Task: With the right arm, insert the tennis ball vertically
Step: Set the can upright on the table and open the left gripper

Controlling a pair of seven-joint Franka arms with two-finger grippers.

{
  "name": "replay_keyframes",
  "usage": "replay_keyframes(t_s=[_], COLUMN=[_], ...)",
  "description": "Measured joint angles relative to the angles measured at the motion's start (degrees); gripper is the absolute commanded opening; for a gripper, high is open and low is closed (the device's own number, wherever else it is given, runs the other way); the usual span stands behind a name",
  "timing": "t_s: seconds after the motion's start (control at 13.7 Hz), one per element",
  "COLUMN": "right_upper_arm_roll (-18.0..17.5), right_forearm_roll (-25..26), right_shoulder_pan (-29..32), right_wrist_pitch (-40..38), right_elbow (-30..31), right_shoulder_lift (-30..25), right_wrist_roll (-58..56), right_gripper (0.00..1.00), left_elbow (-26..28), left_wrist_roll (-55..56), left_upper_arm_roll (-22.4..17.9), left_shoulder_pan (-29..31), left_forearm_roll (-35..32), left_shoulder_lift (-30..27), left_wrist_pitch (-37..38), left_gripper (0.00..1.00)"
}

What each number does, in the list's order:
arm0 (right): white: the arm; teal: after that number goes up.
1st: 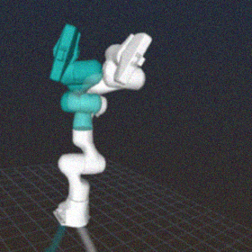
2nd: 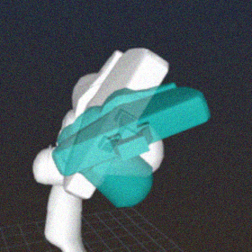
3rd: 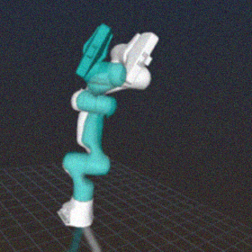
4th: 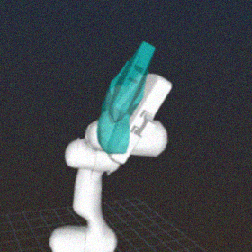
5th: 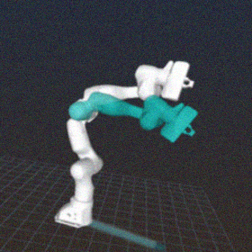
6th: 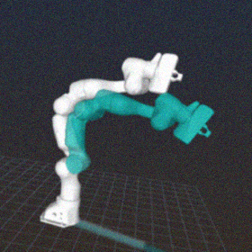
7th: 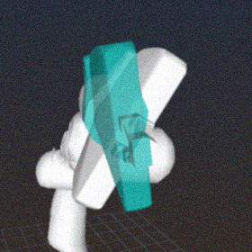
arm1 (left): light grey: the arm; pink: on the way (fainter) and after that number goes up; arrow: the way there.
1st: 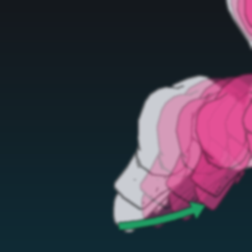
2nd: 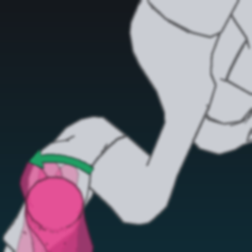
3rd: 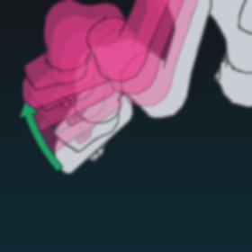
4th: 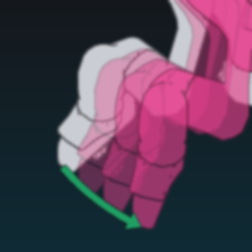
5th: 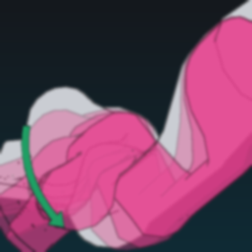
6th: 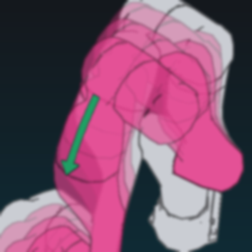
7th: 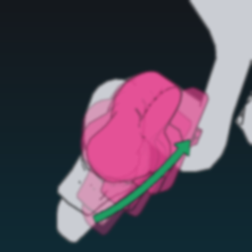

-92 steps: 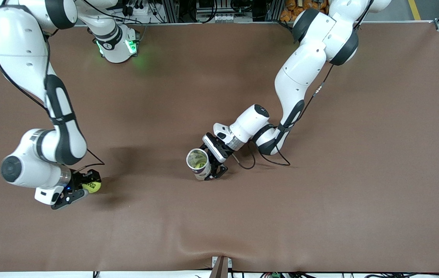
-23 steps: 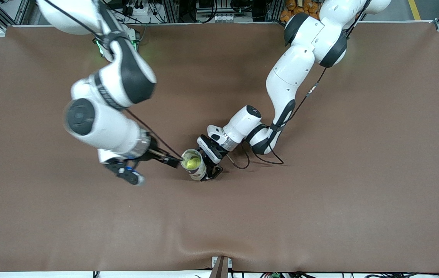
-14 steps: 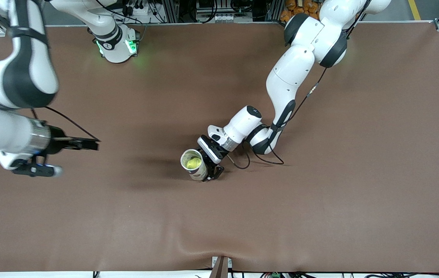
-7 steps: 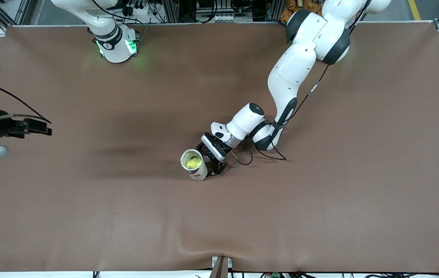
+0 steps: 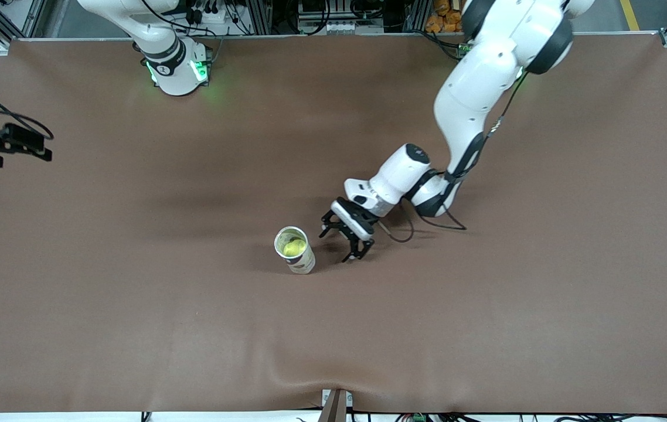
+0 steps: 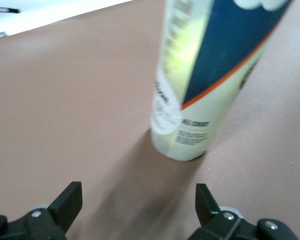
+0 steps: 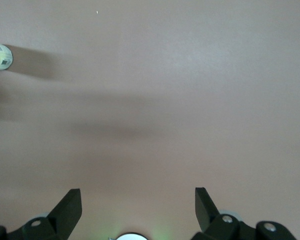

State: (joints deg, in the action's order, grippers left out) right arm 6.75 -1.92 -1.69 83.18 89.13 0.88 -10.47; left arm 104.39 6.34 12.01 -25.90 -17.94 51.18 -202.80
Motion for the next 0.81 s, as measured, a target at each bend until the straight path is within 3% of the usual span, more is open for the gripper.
replay_keyframes(t_s=[0.29,0.81], right_upper_arm_roll=[-2.5,-2.5], right_forearm_roll=[0.3,0.5], right_shoulder_pan=[2.5,2.8], right_wrist_pitch=[-3.5,-2.6], right_elbow=[-0.4,-2.2], right_shoulder_lift=[-1.9,-1.9], right_wrist_roll=[3.2,3.3], right_gripper=[1.00,1.00], left_elbow=[6.3,3.3], left_wrist_roll=[0.0,0.6], left_upper_arm_roll=[1.9,5.9], left_shoulder_pan=[6.6,17.6], left_forearm_roll=[0.0,2.6], left_shoulder_lift=[-6.9,-21.7], left_wrist_pitch=[6.7,40.3], left_gripper=[1.00,1.00])
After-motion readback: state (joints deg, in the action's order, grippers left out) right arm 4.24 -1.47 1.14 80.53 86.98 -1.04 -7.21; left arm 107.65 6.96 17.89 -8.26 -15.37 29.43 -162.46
